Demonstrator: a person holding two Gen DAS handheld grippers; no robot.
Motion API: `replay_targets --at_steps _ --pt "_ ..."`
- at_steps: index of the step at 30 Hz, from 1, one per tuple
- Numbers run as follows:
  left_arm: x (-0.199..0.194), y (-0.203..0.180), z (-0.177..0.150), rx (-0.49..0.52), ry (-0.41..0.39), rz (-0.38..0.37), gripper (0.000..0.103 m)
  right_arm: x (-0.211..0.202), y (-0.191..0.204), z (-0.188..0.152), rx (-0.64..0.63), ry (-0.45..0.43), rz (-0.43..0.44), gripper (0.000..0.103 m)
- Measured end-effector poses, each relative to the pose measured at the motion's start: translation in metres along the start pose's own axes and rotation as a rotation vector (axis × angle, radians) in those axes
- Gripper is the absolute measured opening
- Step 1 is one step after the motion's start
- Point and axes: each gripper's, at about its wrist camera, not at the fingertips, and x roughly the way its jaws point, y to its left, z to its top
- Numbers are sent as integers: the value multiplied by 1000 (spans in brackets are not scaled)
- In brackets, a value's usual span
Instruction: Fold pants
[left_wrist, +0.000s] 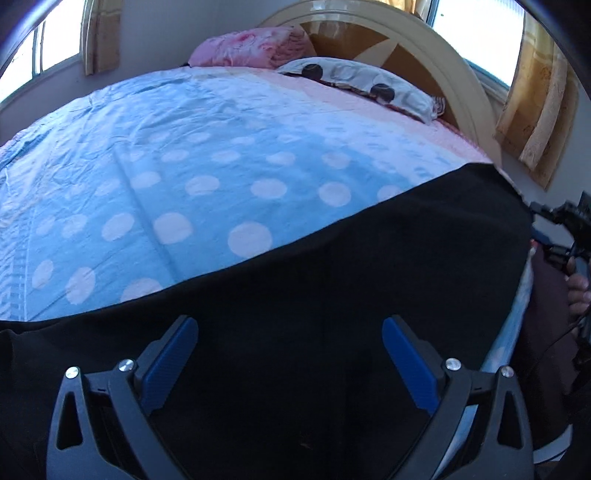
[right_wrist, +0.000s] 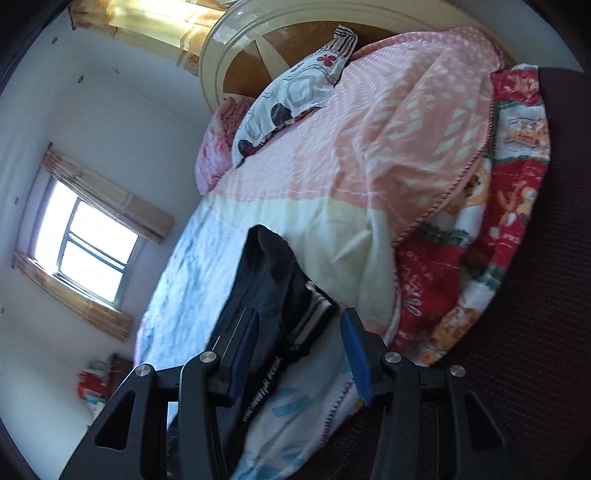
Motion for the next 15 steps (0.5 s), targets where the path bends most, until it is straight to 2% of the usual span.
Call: replay_targets --at_steps 5,6,7,8,13,15 --pt "1 -5 0 30 6 30 103 8 -4 1 40 28 33 48" --pt "1 -5 0 31 8 31 103 6 -2 1 23 12 35 45" --pt "1 -5 0 30 11 32 103 4 1 0 0 5 30 30" --pt "2 -6 1 28 14 34 103 2 5 0 -31 -4 19 24" --pt "3 -9 3 16 25 31 103 -9 31 -6 -184 -53 -18 19" --pt "-1 -9 6 -15 24 -16 103 -15 43 -9 -248 -76 -34 19"
